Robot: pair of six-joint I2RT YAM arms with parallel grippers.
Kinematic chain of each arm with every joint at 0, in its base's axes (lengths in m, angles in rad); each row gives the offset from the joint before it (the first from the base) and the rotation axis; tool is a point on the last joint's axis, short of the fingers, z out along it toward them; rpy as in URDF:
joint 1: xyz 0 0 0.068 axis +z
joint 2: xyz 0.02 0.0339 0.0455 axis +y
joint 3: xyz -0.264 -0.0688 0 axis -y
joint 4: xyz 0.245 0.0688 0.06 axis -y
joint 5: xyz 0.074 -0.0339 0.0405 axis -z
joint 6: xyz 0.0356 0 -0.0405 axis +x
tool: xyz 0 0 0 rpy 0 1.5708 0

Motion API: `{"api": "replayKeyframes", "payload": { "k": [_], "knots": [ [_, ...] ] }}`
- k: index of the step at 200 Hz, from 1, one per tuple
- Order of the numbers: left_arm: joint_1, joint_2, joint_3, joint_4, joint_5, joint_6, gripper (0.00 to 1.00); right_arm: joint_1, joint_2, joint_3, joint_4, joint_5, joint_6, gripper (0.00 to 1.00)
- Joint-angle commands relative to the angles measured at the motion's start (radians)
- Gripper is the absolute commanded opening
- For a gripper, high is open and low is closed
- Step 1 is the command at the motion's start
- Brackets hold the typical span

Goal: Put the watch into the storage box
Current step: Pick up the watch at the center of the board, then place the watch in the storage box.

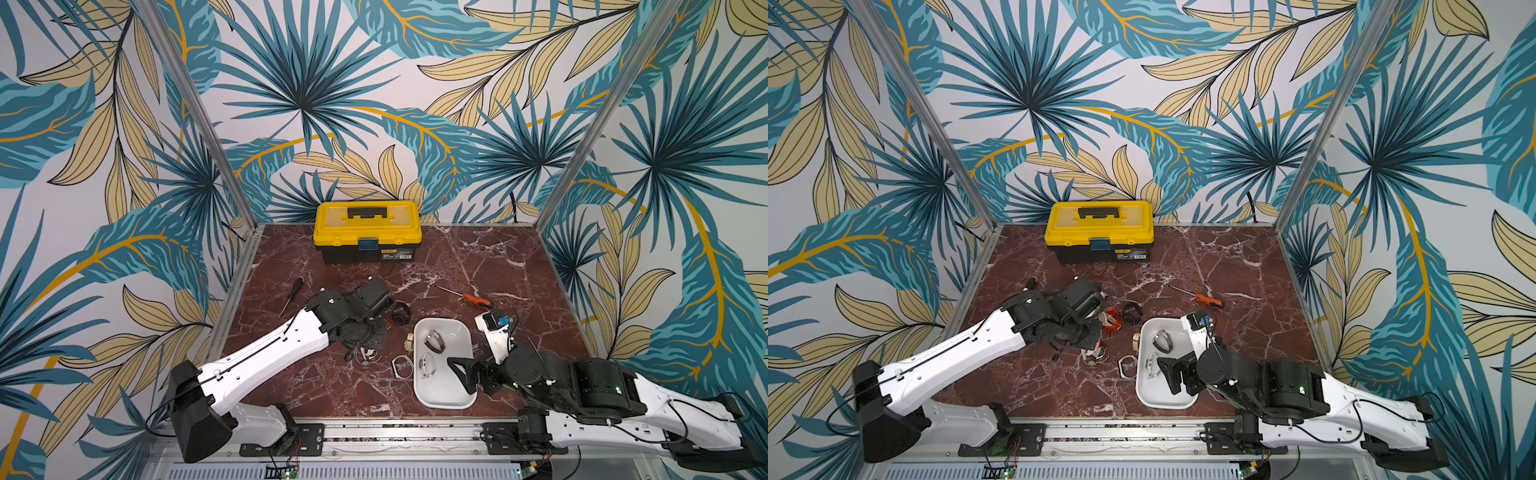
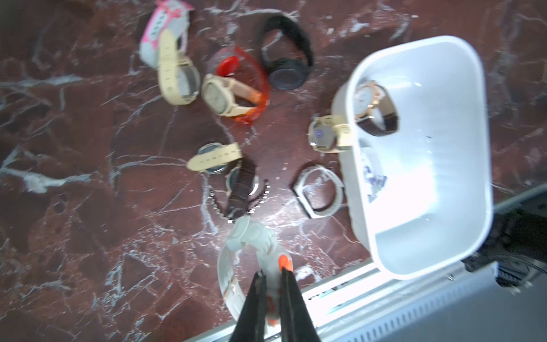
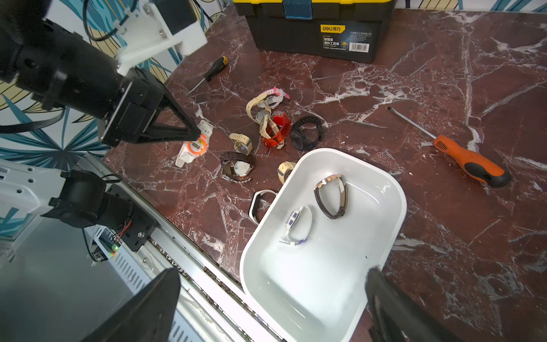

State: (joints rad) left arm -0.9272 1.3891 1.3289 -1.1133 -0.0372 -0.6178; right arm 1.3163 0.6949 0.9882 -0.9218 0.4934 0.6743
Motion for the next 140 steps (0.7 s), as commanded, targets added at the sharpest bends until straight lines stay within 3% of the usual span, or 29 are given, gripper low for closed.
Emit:
{"api": "replayKeyframes", "payload": {
  "k": [1, 39, 140],
  "knots": [
    [-0.084, 0.116, 0.122, 0.038, 0.058, -0.019, 0.09, 0.002, 0.0, -0.018, -0.015, 0.001, 0.006, 1.0],
    [-0.173, 0.339, 0.32, 0.082, 0.138, -0.013, 0.09, 0.002, 0.021, 0.026, -0.057, -0.052, -0.018, 1.0],
    [-0.186, 0.725, 0.542, 0.131, 0.191, -0.028, 0.09, 0.003, -0.045, 0.043, -0.108, -0.041, -0.021, 1.0]
  ]
}}
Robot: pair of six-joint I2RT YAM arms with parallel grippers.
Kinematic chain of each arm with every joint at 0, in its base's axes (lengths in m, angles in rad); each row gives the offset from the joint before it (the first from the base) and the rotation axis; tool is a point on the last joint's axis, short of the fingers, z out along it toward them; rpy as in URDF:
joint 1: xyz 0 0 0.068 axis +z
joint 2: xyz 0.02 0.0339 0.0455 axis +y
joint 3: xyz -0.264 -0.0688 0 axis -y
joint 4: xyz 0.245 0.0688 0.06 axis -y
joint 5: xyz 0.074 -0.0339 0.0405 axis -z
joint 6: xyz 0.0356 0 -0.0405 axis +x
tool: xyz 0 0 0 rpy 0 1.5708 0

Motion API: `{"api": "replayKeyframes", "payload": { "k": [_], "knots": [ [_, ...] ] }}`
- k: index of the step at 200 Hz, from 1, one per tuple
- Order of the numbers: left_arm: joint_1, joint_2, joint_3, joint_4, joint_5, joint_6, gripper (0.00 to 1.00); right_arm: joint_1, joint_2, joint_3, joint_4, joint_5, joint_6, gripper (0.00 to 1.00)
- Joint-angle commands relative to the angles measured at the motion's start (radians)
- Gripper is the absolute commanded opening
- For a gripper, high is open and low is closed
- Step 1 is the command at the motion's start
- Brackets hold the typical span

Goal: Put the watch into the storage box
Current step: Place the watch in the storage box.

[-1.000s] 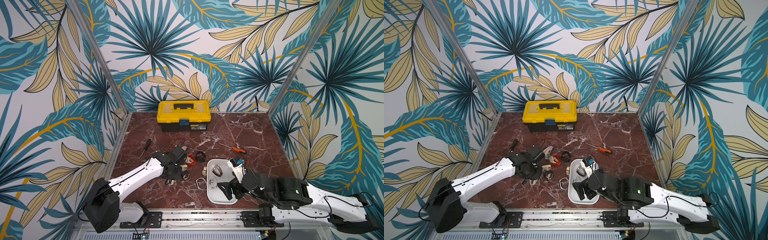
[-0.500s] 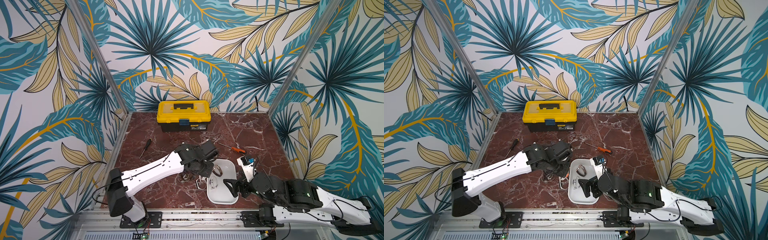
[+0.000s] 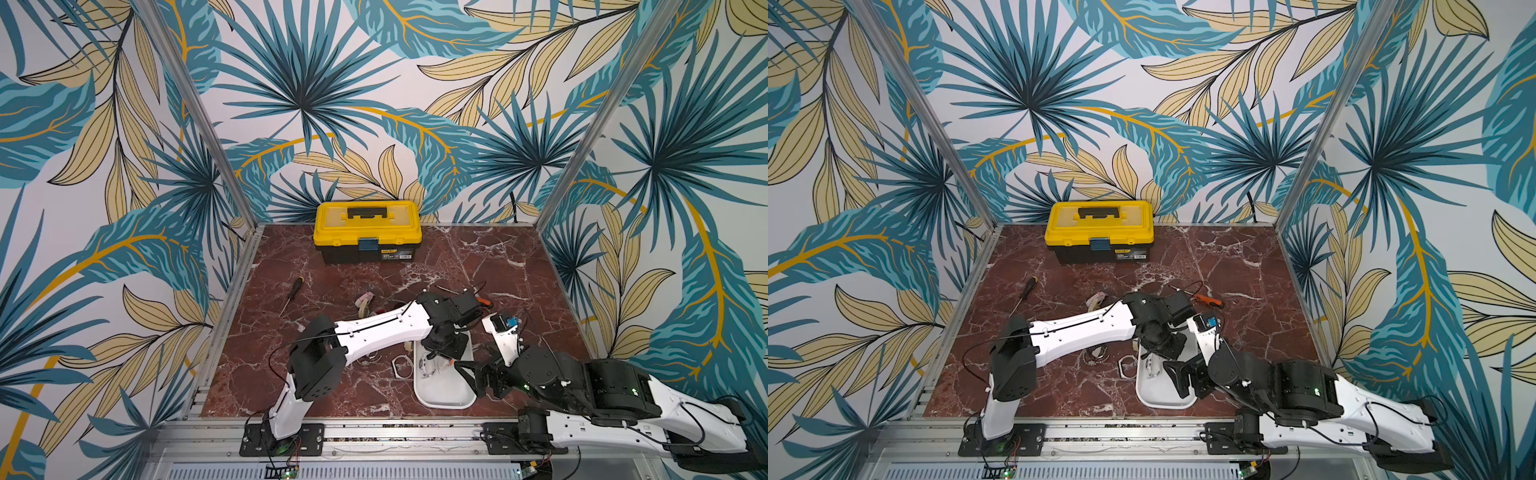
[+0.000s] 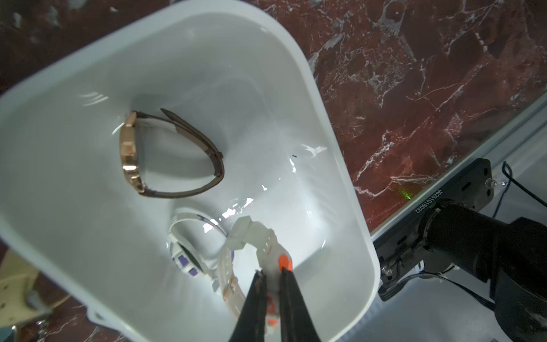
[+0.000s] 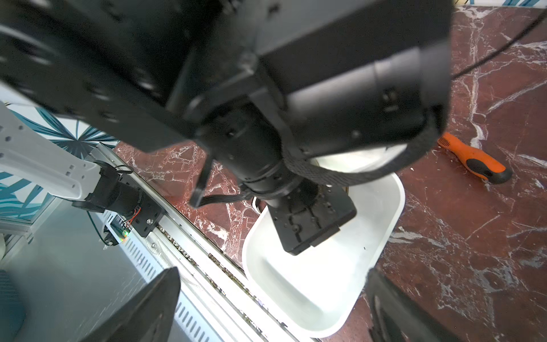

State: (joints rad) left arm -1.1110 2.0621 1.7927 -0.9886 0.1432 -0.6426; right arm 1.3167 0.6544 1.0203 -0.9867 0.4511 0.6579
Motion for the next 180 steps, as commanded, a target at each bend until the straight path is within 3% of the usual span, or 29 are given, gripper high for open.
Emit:
{"api": "replayKeyframes", "payload": {
  "k": [1, 63, 82, 98, 113, 180],
  "knots": [
    [-0.003, 0.054, 0.081, 0.006, 0.01, -0.003, 0.09, 0.003, -0.005, 0.011, -0.043, 0.002, -0.004, 1.0],
    [-0.003, 0.138, 0.09, 0.002, -0.035, -0.002, 0.11, 0.002, -0.007, 0.012, -0.046, 0.003, -0.007, 1.0],
    [-0.004, 0.136, 0.077, 0.014, -0.036, -0.003, 0.21, 0.002, -0.005, 0.012, -0.047, 0.004, -0.009, 1.0],
    [-0.008, 0.122, 0.075, 0.016, -0.045, -0.003, 0.38, 0.002, -0.001, 0.012, -0.048, 0.004, -0.009, 1.0],
    [-0.01, 0.104, 0.076, 0.013, -0.054, -0.002, 0.48, 0.002, 0.002, 0.012, -0.047, 0.0, -0.01, 1.0],
    [-0.007, -0.033, 0.036, 0.016, -0.099, -0.013, 0.6, 0.002, 0.048, 0.076, -0.159, -0.032, 0.009, 1.0]
  ]
}}
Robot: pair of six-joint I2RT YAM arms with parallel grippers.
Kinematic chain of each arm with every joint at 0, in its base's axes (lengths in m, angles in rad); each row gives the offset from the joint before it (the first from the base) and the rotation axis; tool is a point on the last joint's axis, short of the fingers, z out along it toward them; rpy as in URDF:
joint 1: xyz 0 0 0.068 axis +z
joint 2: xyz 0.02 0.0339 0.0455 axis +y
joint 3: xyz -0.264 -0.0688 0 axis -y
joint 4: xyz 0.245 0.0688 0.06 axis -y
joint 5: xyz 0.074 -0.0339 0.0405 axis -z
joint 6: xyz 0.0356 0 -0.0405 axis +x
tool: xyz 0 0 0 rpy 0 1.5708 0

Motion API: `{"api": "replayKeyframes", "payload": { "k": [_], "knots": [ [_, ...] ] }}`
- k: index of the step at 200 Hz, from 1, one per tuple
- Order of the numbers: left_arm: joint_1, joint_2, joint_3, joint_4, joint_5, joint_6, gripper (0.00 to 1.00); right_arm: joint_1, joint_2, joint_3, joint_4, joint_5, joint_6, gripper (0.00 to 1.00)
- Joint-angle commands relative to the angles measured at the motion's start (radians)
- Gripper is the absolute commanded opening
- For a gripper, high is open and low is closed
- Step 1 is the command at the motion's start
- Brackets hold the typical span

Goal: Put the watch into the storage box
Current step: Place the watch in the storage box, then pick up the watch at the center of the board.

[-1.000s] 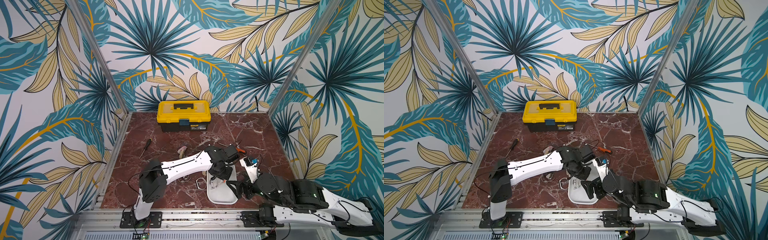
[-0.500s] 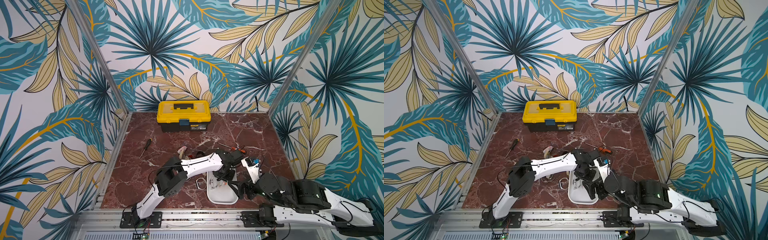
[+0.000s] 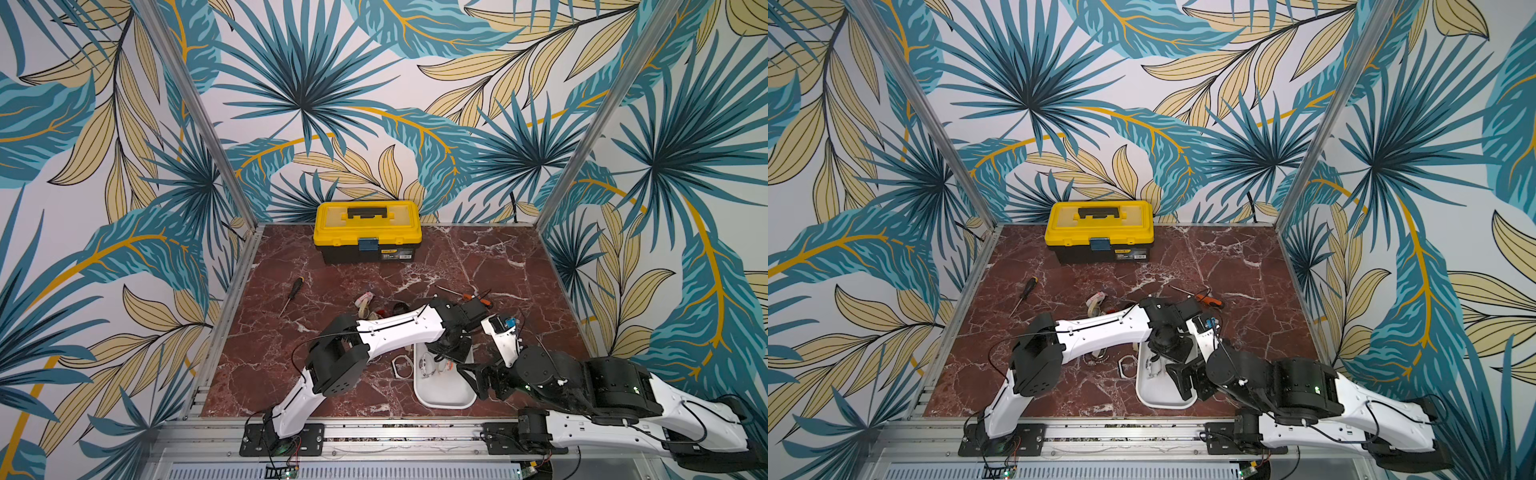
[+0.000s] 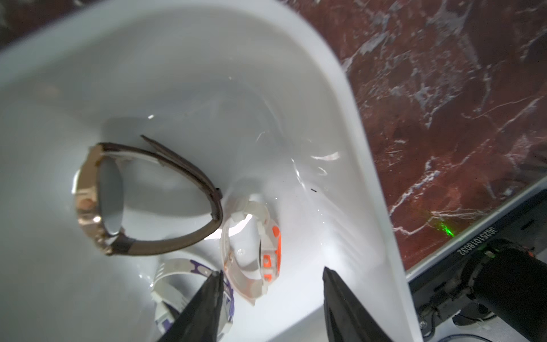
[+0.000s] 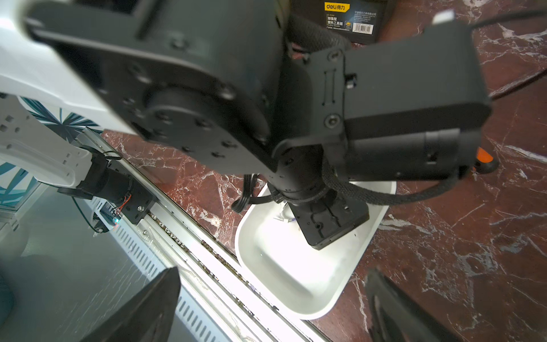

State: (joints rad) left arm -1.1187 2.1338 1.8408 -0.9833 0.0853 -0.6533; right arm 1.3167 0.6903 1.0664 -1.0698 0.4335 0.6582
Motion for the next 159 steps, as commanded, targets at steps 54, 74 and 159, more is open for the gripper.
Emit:
{"api": "replayKeyframes", "payload": {
  "k": [54, 74, 159],
  "knots": [
    [0.099, -0.296, -0.161, 0.03, -0.126, -0.008, 0.66, 0.001, 0.004, 0.032, -0.069, -0.023, 0.018, 1.0],
    [0.132, -0.442, -0.239, 0.041, -0.205, 0.013, 0.75, 0.002, 0.012, 0.022, -0.06, -0.023, 0.018, 1.0],
    [0.127, -1.135, -0.533, 0.037, -0.273, 0.11, 1.0, -0.019, 0.209, -0.029, 0.143, 0.015, 0.094, 0.99]
  ]
}}
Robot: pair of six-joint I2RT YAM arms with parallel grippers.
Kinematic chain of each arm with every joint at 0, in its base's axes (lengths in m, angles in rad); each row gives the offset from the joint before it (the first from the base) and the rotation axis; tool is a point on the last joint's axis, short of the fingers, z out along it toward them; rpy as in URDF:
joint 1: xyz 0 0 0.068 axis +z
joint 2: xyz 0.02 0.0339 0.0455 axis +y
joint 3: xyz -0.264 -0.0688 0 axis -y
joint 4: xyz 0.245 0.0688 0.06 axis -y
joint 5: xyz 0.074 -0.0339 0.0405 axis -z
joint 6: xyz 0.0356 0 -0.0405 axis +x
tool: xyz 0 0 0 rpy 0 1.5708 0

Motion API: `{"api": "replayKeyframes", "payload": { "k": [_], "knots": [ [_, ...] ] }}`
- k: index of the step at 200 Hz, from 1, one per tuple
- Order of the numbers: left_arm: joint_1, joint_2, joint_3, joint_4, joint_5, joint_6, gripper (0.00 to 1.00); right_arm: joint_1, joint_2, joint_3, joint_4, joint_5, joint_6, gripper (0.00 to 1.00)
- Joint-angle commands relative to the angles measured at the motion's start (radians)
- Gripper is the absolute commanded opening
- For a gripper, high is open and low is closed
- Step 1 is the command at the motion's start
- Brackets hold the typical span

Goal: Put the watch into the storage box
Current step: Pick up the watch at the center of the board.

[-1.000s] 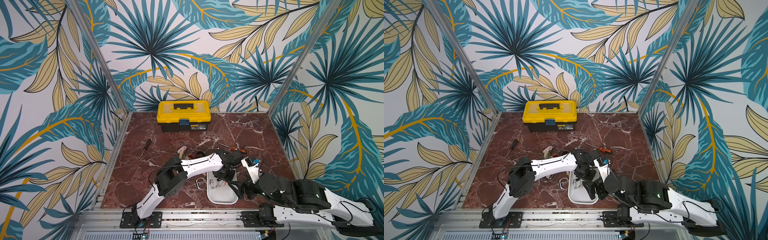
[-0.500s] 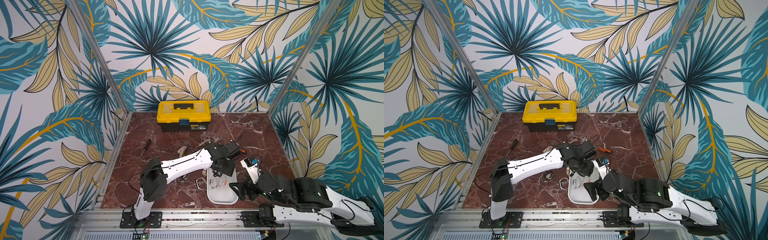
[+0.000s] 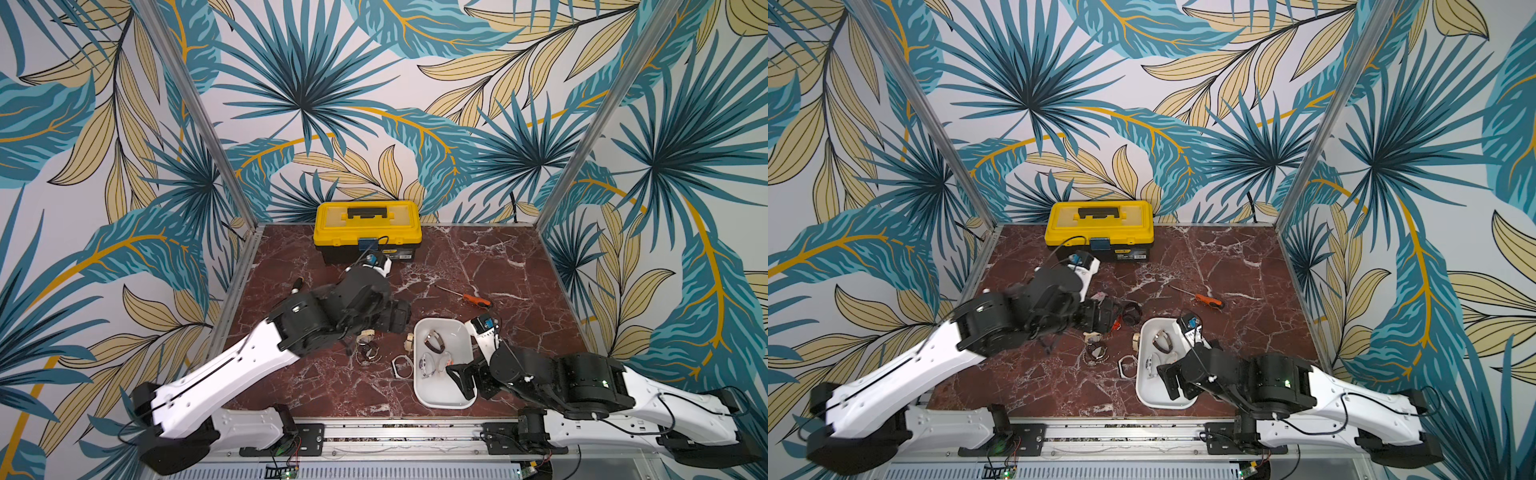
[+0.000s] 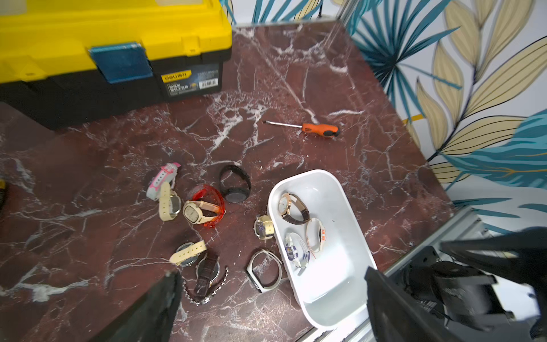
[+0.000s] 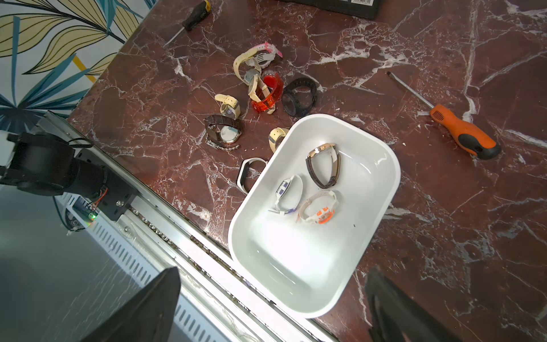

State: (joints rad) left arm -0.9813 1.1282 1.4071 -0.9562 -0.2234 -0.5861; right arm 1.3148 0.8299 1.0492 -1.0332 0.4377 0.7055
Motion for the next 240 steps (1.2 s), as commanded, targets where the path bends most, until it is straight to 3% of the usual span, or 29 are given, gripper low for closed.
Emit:
{"api": "replayKeyframes", "payload": {
  "k": [1, 28, 58, 90, 128, 154, 240],
  "knots": [
    [-0.011, -0.137, -0.104, 0.011, 0.038, 0.043, 1.0, -0.019, 0.074, -0.01, 0.112, 0.007, 0.047, 0.99],
    [-0.063, -0.292, -0.187, -0.005, 0.045, 0.026, 1.0, -0.051, 0.244, 0.05, 0.203, -0.122, 0.036, 0.99],
    [-0.206, -0.306, -0.19, -0.161, -0.013, -0.042, 1.0, -0.109, 0.452, 0.136, 0.222, -0.286, 0.069, 0.95],
    [-0.427, -0.321, -0.226, -0.233, -0.177, -0.115, 1.0, -0.142, 0.631, 0.23, 0.21, -0.363, 0.066, 0.81],
    [-0.591, -0.314, -0.214, -0.293, -0.34, -0.145, 1.0, -0.165, 0.811, 0.307, 0.204, -0.465, 0.064, 0.67],
    [-0.605, -0.333, -0.214, -0.325, -0.378, -0.167, 1.0, -0.18, 0.866, 0.295, 0.238, -0.5, 0.071, 0.59],
    [-0.605, -0.451, -0.271, -0.317, -0.385, -0.17, 1.0, -0.194, 1.02, 0.325, 0.182, -0.462, 0.063, 0.5]
  ]
}}
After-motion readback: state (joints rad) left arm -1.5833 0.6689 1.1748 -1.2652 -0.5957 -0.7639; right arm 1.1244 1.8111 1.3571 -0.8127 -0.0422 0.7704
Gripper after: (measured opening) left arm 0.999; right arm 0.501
